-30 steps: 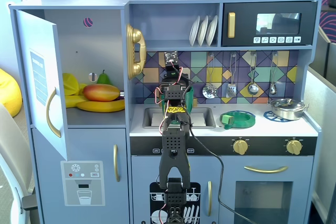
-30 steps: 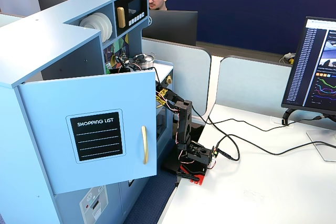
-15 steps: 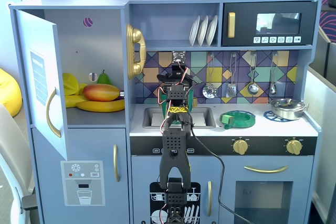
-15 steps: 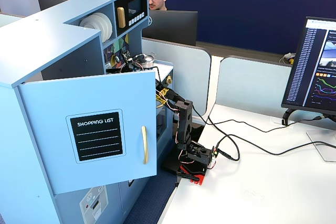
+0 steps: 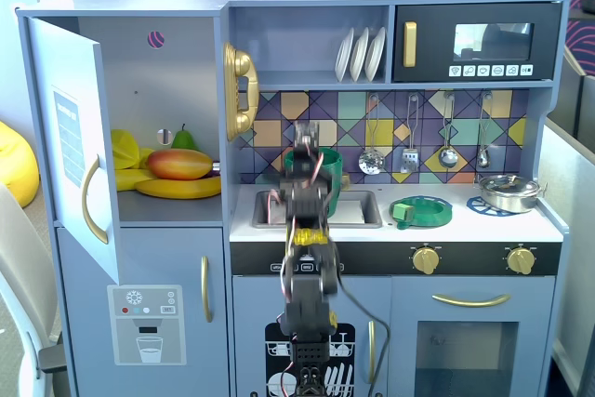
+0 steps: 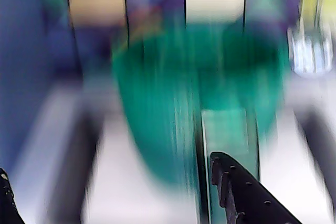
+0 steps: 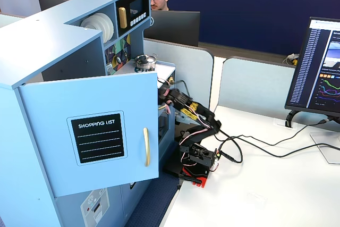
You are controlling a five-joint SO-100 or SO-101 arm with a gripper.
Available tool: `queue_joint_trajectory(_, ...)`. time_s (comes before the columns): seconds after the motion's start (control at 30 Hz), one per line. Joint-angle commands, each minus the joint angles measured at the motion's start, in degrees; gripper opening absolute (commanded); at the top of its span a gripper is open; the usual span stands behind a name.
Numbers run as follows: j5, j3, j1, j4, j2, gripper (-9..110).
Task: Pick up the green pineapple from the left cabinet and place it in the green recipient
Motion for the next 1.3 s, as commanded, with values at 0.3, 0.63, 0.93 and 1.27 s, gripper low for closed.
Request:
queue_joint_trajectory(0.3,5.5,37.6,-0.3,30.1,33.4,39)
queue_joint_trajectory(0.63,5.2,54.6,0.3,45.9,38.0,19)
queue_joint_trajectory(0.93,8.3,55.1,-0.6,55.0,38.0,6)
queue_joint_trajectory(1.27,5.0,55.1,-0.7,55.5,38.1,8)
